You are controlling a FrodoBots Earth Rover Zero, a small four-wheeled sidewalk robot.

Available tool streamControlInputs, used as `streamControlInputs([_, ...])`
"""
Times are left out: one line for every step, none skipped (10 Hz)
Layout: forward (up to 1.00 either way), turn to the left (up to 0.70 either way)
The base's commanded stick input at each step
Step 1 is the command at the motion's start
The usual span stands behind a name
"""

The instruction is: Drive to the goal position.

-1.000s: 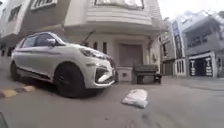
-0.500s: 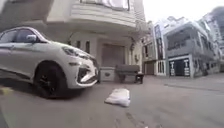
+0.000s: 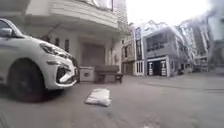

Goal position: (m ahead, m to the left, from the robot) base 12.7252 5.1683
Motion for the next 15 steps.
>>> streamControlInputs([0.00,-0.85])
streamControlInputs([0.00,-0.85])
streamControlInputs([0.00,-0.85])
streamControlInputs([0.00,-0.85])
streamControlInputs([0.00,-0.85])
streamControlInputs([0.00,-0.85])
streamControlInputs([0.14,-0.76])
streamControlInputs([0.63,-0.45])
streamControlInputs([0.85,-0.34])
streamControlInputs([0.85,-0.34])
streamControlInputs([0.85,-0.34])
streamControlInputs([0.85,-0.34])
streamControlInputs([0.85,-0.34])
streamControlInputs([0.85,-0.34])
streamControlInputs([0.85,-0.34])
